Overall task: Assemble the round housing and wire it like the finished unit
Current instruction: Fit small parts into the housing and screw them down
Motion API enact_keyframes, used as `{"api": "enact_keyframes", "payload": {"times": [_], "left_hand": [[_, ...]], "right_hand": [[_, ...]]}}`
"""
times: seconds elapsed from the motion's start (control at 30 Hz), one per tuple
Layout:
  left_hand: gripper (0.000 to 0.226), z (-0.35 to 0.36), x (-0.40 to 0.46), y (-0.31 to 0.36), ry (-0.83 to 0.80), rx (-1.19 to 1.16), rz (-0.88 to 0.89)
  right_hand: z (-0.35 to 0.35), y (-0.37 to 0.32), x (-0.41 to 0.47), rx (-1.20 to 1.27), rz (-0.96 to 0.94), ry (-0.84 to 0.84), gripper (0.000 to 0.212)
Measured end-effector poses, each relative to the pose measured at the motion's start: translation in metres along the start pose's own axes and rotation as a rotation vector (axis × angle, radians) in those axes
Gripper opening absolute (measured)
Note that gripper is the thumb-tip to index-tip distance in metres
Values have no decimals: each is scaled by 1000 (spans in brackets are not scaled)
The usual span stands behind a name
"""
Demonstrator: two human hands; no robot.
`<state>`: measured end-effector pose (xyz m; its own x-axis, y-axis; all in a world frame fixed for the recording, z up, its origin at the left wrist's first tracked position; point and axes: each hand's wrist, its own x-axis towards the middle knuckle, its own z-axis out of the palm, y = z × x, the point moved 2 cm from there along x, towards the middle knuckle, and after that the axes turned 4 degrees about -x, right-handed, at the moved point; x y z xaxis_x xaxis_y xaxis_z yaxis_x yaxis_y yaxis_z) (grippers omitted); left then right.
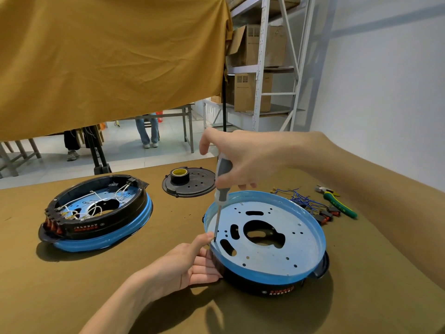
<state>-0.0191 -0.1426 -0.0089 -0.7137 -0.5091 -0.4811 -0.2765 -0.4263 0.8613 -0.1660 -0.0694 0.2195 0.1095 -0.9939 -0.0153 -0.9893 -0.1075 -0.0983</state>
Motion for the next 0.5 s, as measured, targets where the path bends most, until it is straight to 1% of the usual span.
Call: {"api": "enact_keyframes", "payload": {"times": [0.03,0.07,0.1,0.2,0.23,0.3,0.37,0.47,0.5], "left_hand": [[93,0,0,0,2,0,1],[93,0,-1,0,3,-2,2],[93,1,-1,0,2,-3,3],[93,1,-1,1,1,2,3],[93,0,-1,1,1,2,3],[93,0,0,1,2,4,3],[94,0,0,1,5,4,0],[95,0,1,0,2,4,3],[95,-1,1,0,1,5,4]], "right_hand": [[1,0,1,-33,4,33,34],[1,-1,1,-82,16,74,30],[1,-1,2,-105,28,89,31],[-3,1,-2,3,26,-33,34],[-4,1,-4,20,18,-50,33],[-1,-2,-3,-21,16,7,26],[1,-5,-1,-67,17,58,30],[0,-6,-2,4,-11,-12,36],[0,-6,-2,-2,-10,-3,35]]}}
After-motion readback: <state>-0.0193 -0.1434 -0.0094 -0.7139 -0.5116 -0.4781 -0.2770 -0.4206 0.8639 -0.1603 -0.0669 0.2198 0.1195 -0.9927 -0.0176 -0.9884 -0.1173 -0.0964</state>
